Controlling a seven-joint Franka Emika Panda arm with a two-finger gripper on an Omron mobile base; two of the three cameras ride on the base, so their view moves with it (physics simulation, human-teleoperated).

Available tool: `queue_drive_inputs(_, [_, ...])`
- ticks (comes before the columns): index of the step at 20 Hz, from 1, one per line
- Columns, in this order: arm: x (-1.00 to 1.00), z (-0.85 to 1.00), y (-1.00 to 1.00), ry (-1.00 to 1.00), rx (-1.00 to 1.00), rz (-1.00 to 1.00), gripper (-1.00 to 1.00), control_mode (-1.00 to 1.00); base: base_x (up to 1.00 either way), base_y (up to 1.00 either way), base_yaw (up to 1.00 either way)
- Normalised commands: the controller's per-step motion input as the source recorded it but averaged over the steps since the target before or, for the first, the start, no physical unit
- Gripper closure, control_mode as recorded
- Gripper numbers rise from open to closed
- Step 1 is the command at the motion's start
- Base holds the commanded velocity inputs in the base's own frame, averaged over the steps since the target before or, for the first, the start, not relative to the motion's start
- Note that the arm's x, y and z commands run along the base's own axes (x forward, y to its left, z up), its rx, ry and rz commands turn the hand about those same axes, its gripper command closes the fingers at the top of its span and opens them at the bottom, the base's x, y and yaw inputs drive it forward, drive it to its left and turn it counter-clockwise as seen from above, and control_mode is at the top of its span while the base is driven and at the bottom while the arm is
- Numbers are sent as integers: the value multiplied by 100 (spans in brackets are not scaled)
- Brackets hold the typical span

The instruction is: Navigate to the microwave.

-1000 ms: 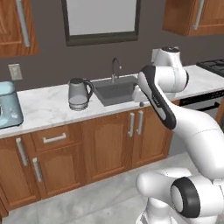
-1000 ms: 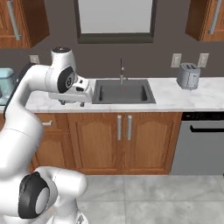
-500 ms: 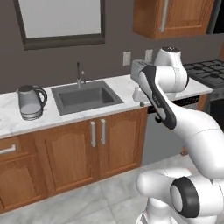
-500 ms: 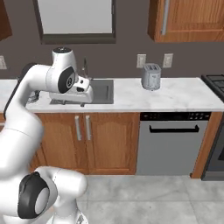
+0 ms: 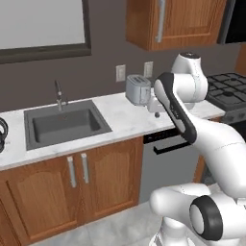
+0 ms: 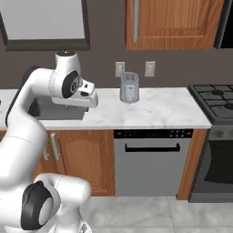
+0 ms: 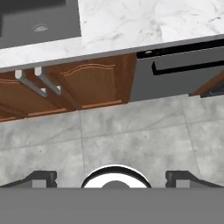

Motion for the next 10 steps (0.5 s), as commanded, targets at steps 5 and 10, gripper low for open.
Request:
queue_drive_inputs(5, [0, 0, 0, 0, 0, 0, -100, 100, 83, -40, -1])
queue_drive_inputs(10, [0, 0, 0, 0, 0, 0, -100, 100, 29, -94, -1])
